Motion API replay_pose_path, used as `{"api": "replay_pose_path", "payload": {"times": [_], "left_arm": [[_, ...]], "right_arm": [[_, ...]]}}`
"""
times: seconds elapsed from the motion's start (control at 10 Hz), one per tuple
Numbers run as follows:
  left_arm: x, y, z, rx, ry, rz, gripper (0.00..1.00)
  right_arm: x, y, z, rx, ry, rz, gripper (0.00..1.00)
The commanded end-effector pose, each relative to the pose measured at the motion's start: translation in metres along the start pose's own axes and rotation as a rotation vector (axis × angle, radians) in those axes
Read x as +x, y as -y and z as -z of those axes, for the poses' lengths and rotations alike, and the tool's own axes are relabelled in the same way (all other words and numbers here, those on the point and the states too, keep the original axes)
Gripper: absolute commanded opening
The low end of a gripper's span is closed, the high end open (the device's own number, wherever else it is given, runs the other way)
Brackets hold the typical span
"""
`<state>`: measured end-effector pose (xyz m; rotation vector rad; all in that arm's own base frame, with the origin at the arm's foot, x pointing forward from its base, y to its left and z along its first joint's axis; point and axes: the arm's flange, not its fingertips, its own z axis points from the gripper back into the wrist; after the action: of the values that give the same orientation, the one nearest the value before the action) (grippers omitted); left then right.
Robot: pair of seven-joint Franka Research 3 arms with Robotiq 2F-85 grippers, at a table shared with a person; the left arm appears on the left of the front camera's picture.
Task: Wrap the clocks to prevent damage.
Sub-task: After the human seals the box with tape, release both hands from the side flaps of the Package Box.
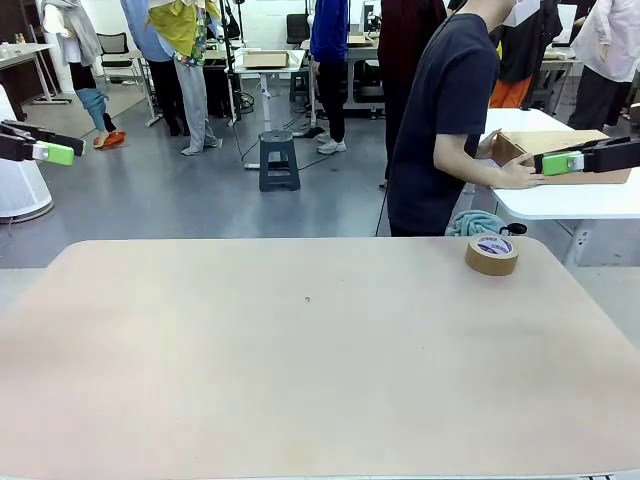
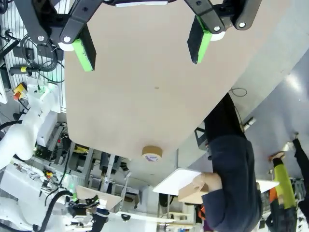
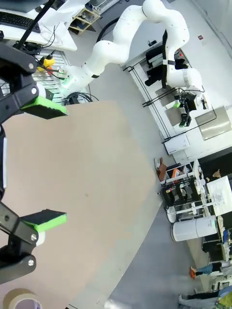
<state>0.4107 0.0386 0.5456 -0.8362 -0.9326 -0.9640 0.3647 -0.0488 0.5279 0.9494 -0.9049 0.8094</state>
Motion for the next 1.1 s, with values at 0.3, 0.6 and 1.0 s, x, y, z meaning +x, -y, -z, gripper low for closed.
{"api": "replay_pose_path", "payload": {"times": [0.3, 0.6, 1.0], "left_arm": [[-0.0005, 0.0005, -0.0016, 0.078, -0.041, 0.012, 1.00], [-0.0027, -0.0058, 0.0009, 0.062, -0.030, -0.004, 1.00], [-0.0027, -0.0058, 0.0009, 0.062, -0.030, -0.004, 1.00]], "right_arm": [[0.0016, -0.0112, 0.0003, -0.012, 0.005, -0.069, 1.00], [0.0005, -0.0038, -0.0014, -0.022, -0.014, -0.023, 1.00], [0.0005, -0.0038, -0.0014, -0.022, -0.014, -0.023, 1.00]]}}
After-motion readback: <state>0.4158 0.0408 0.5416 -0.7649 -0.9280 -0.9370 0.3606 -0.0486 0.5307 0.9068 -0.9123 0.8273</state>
